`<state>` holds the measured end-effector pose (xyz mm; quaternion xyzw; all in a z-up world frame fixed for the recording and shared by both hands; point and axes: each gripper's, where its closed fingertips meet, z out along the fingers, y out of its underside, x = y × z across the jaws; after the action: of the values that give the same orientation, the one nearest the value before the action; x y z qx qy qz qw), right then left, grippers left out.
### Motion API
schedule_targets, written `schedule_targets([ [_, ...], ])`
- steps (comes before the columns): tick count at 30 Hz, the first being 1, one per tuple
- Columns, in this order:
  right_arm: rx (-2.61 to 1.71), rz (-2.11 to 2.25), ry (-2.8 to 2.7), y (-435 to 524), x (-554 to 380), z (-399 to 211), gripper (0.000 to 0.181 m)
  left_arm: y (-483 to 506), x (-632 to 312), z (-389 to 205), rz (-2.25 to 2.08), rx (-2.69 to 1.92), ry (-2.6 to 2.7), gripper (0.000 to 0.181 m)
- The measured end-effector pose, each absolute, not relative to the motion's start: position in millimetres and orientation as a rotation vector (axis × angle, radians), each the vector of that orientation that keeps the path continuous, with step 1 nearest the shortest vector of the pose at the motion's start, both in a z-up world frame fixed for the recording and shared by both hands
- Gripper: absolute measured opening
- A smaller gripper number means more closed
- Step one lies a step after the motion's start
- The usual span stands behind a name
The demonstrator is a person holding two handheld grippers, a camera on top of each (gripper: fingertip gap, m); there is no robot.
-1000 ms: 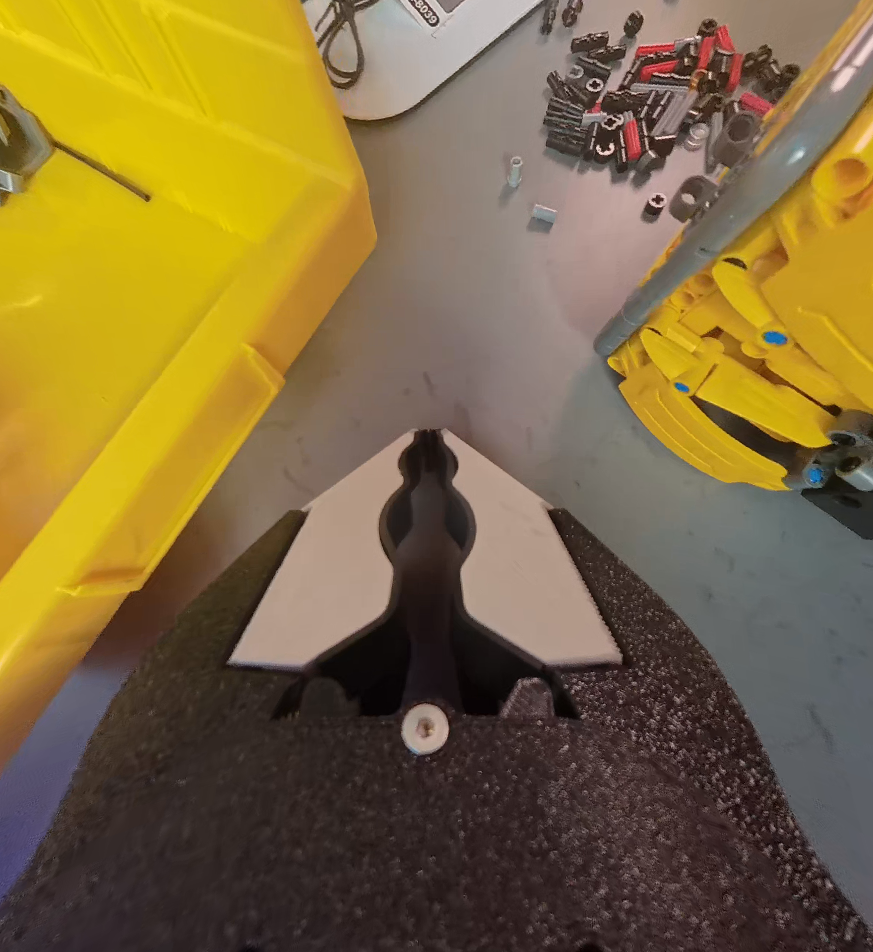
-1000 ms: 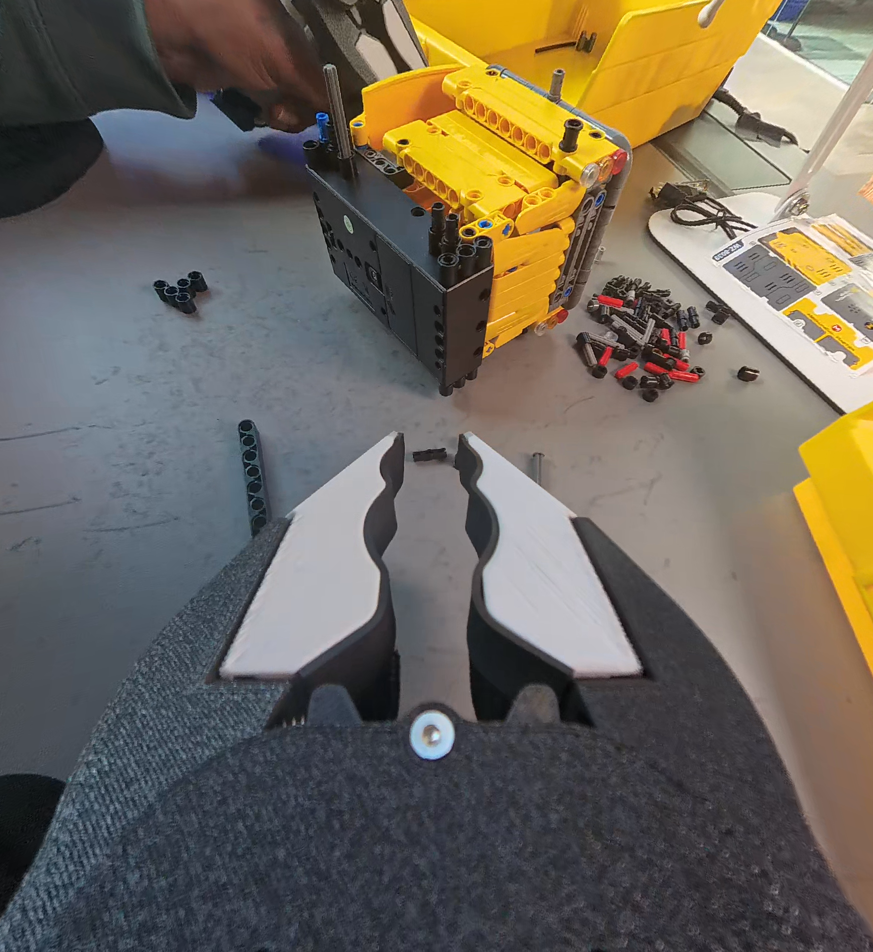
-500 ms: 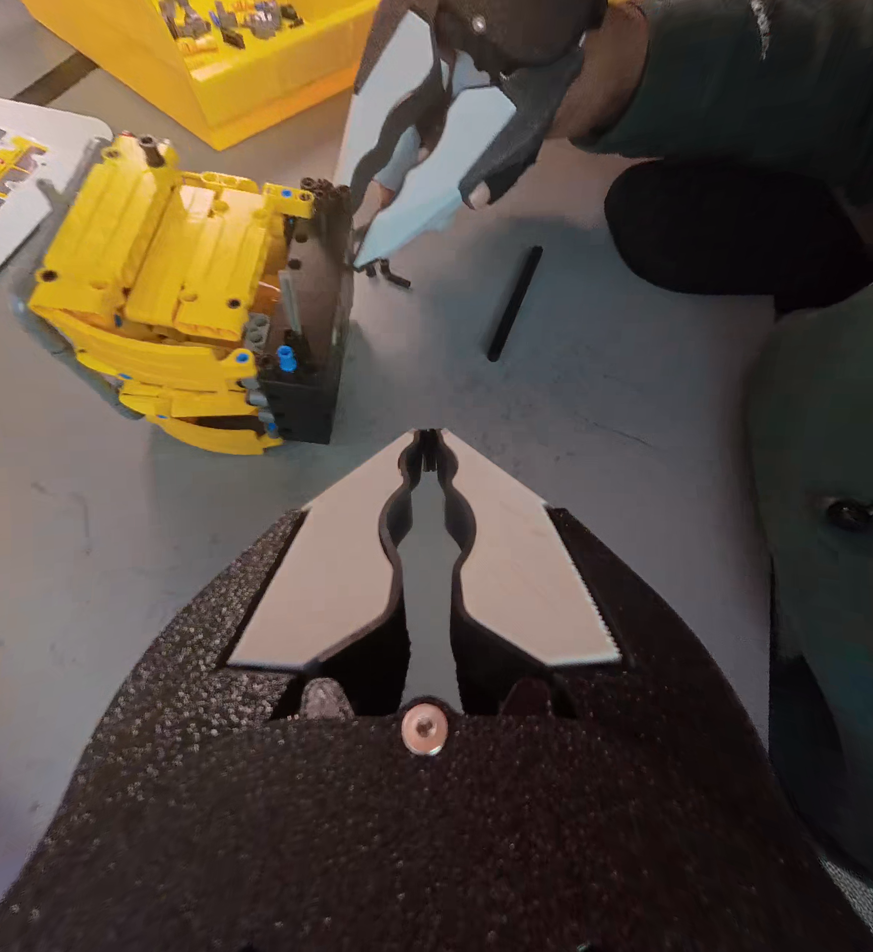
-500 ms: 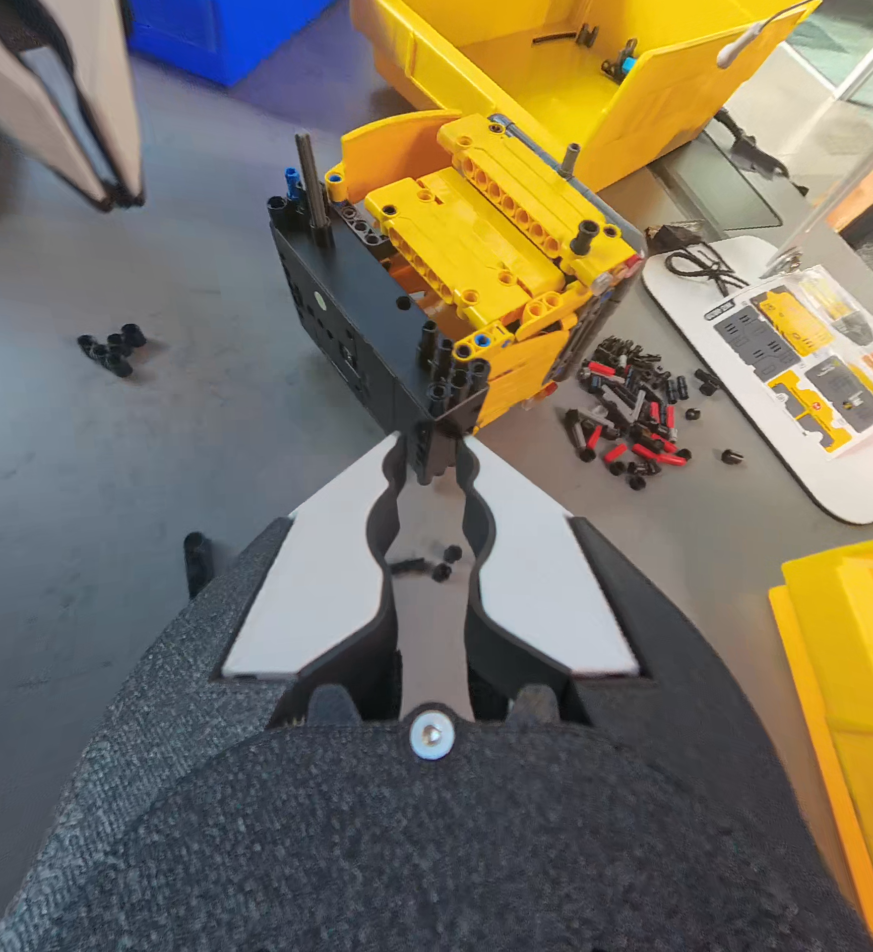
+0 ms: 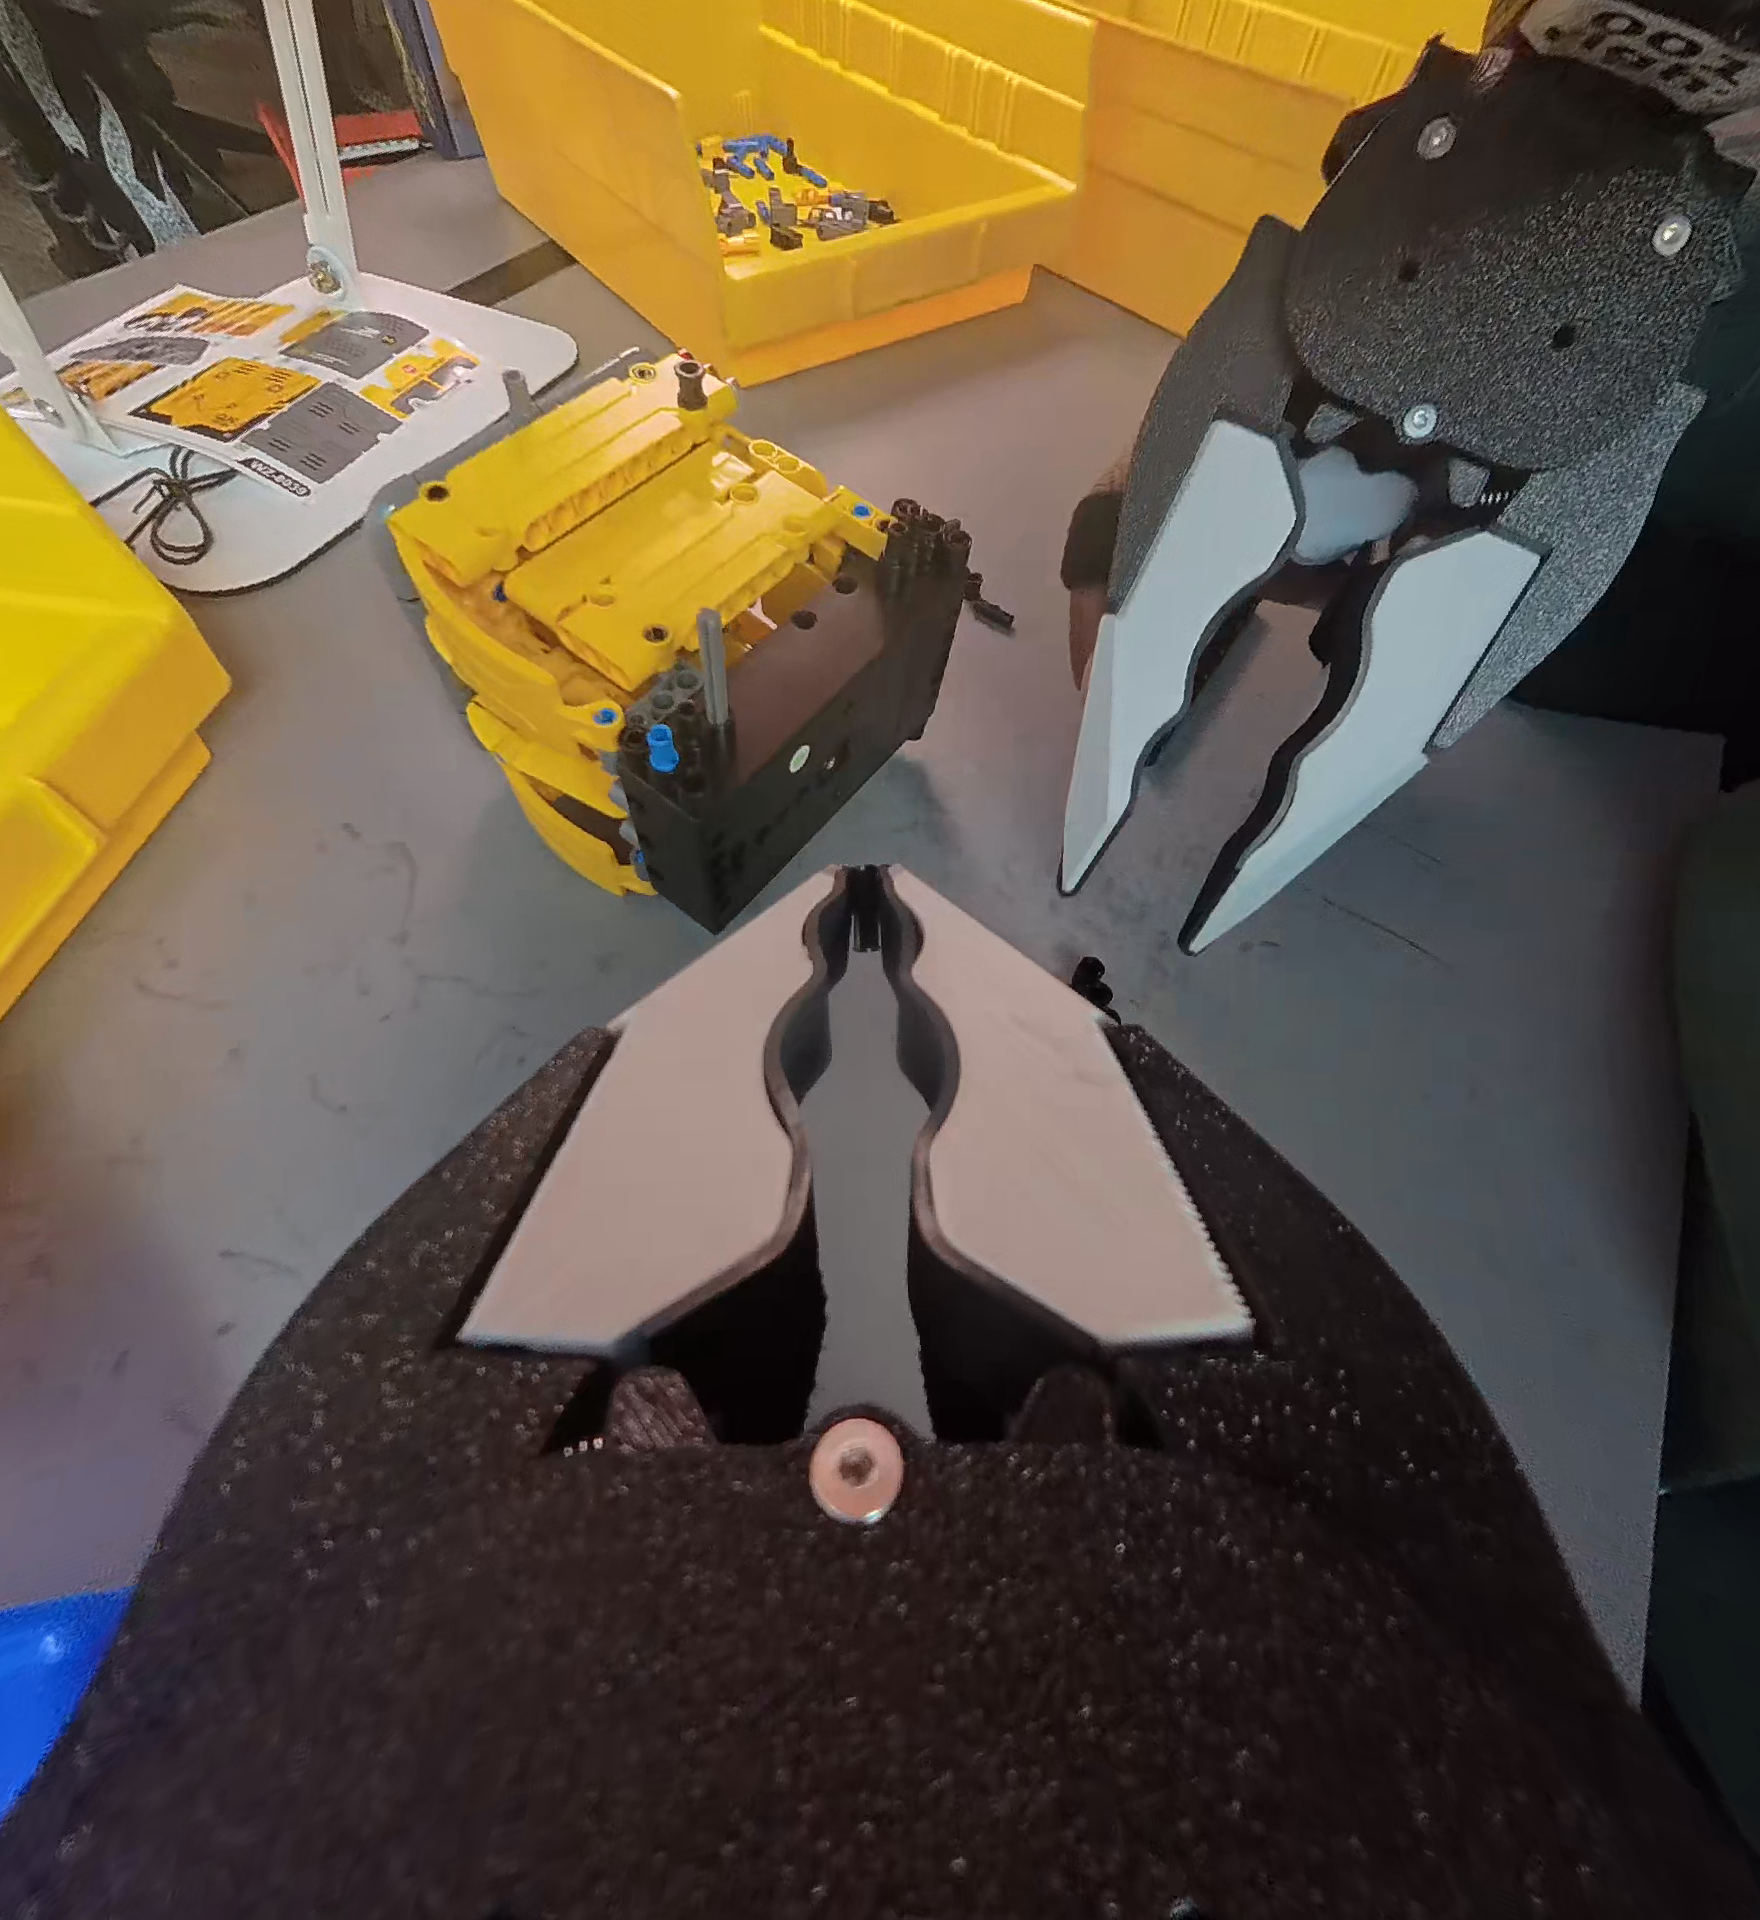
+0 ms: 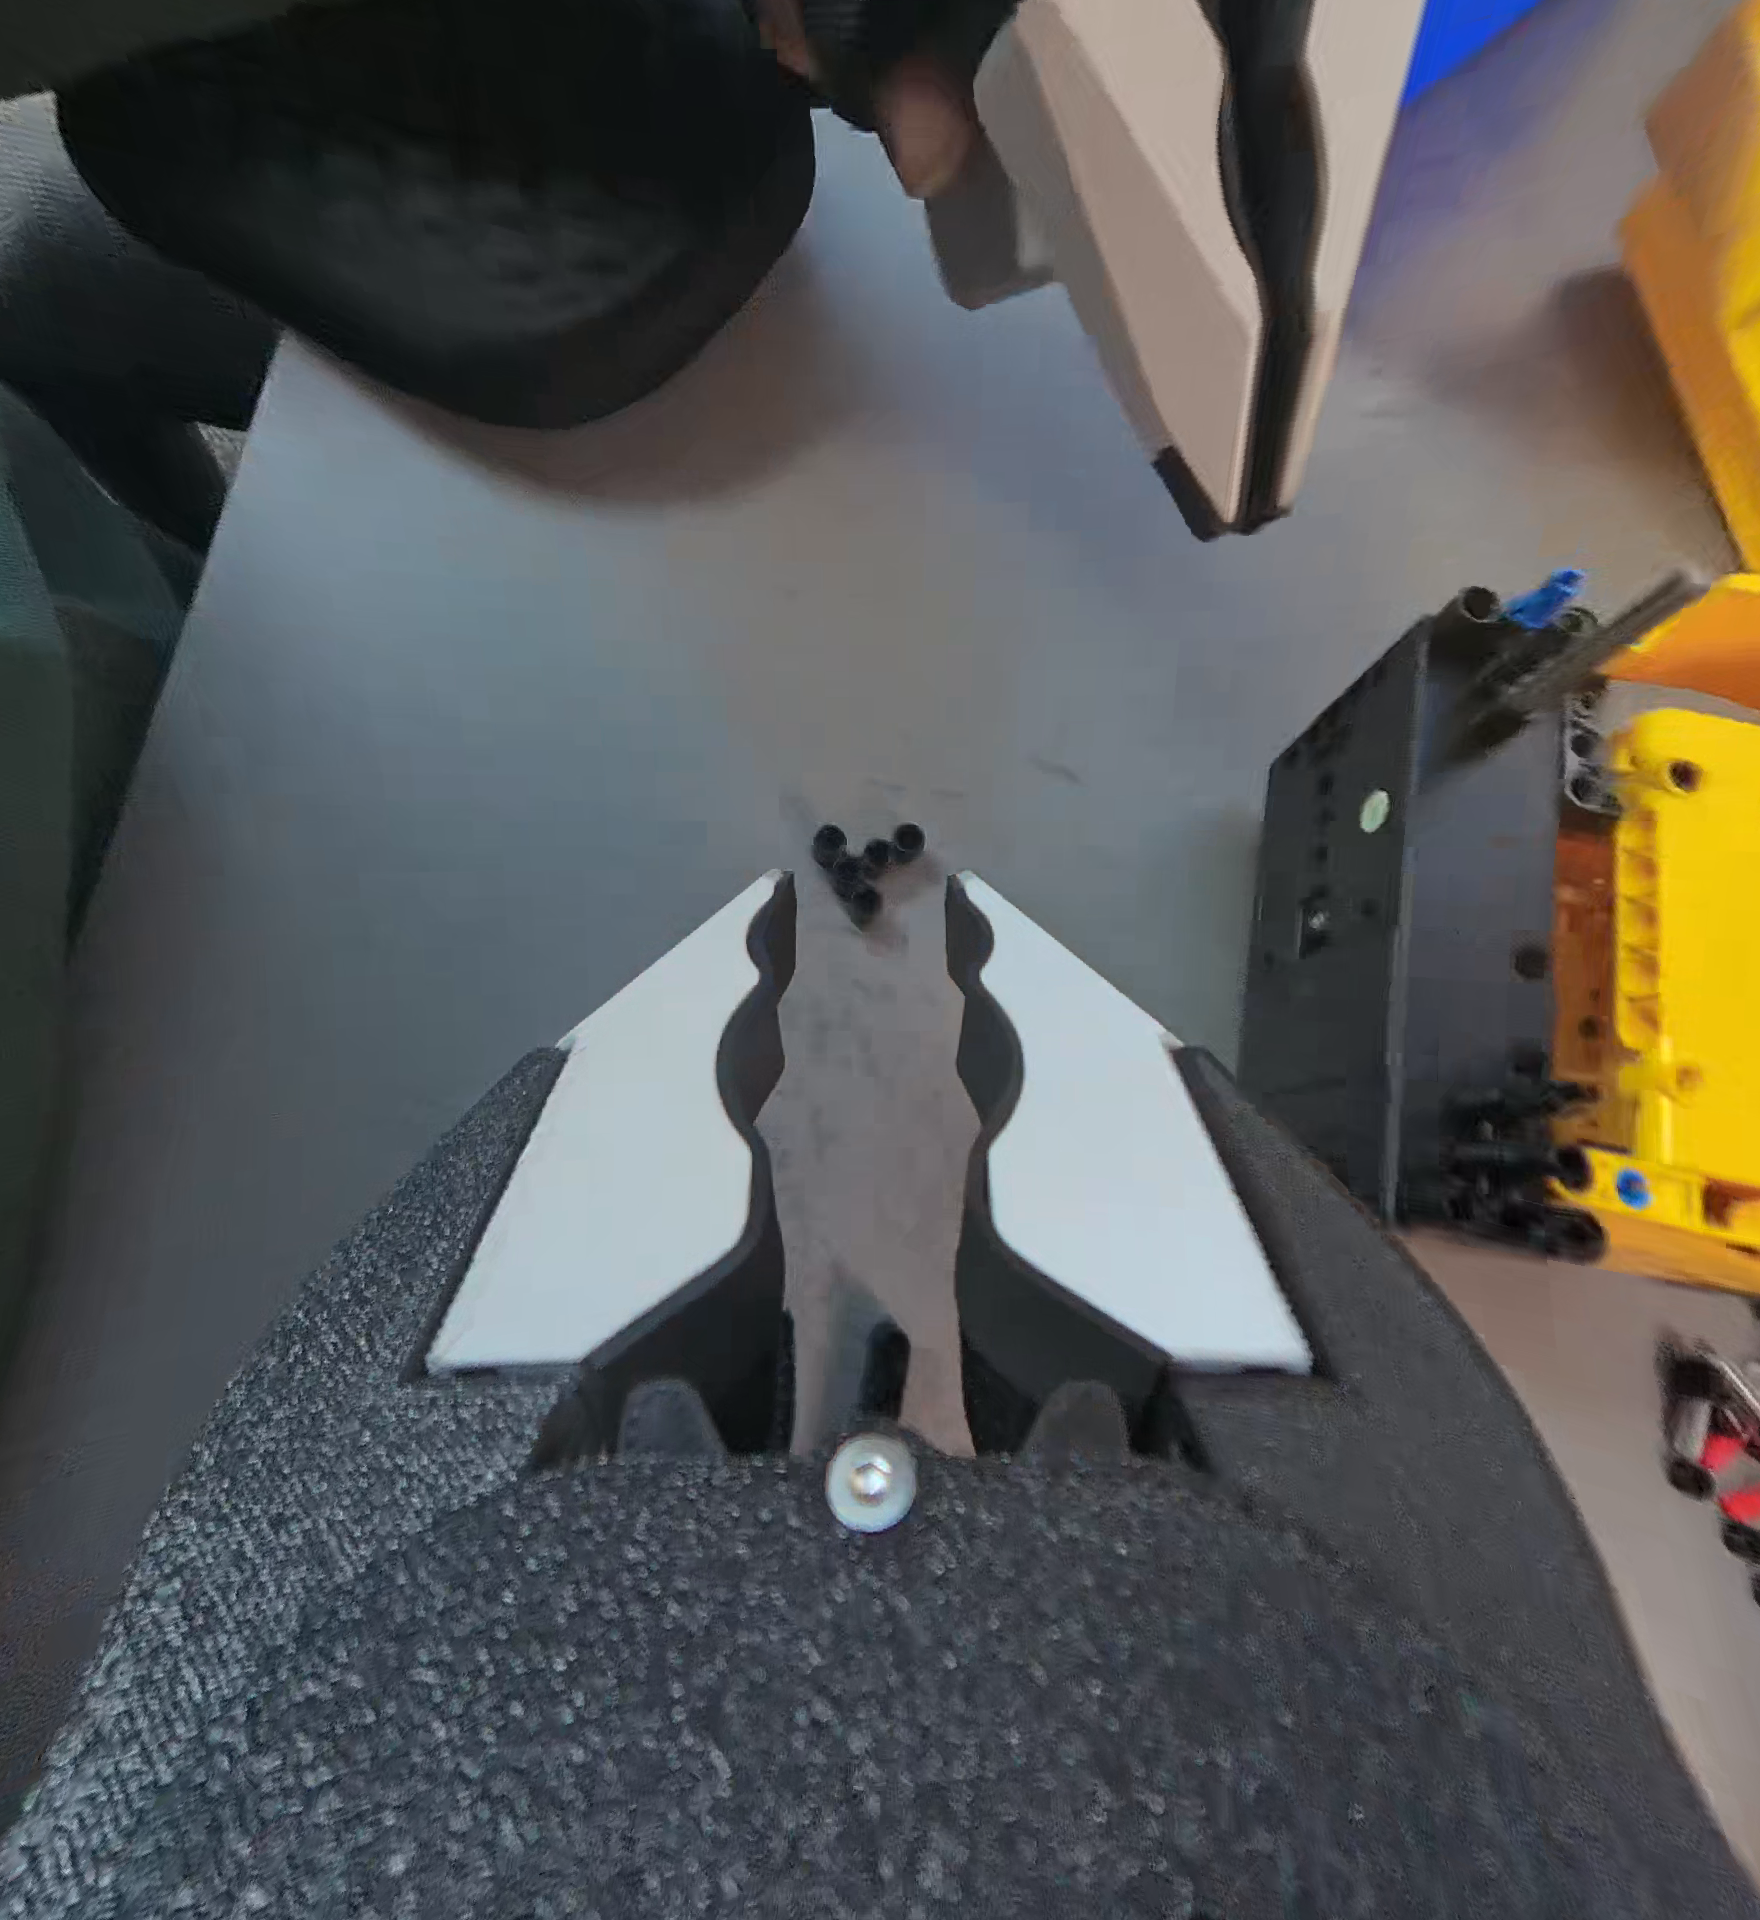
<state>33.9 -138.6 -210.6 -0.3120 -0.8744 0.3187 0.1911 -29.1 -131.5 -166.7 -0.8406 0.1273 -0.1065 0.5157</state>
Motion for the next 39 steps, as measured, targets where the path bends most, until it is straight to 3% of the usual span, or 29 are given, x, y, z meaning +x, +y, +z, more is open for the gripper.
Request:
schedule_targets([
  [7, -0.887, 0.896, -2.532, -149, 26, -235, 0.006, -123, -26, -170, -0.251, -1.991, 0.319, 0.004],
  [18, -1.187, 0.794, -2.377, -99, 65, -236, 0.007, -87, 18, -174, -0.371, -1.949, 0.454, 0.004],
  [19, -1.174, 0.787, -2.373, -97, 66, -236, 0.016, -82, 23, -176, -0.381, -1.953, 0.463, 0.004],
  [26, -1.203, 0.718, -2.377, -63, 97, -226, 0.031, -65, 45, -191, -0.444, -1.972, 0.551, 0.004],
  [28, -1.245, 0.687, -2.392, -52, 108, -234, 0.029, -64, 45, -193, -0.459, -1.971, 0.549, 0.004],
  [31, -1.278, 0.695, -2.382, -42, 118, -241, 0.009, -64, 44, -185, -0.48, -1.928, 0.532, 0.004],
  [39, -1.352, 0.674, -2.338, -1, 129, -241, 0.01, -71, 45, -182, -0.54, -1.912, 0.521, 0.004],
])
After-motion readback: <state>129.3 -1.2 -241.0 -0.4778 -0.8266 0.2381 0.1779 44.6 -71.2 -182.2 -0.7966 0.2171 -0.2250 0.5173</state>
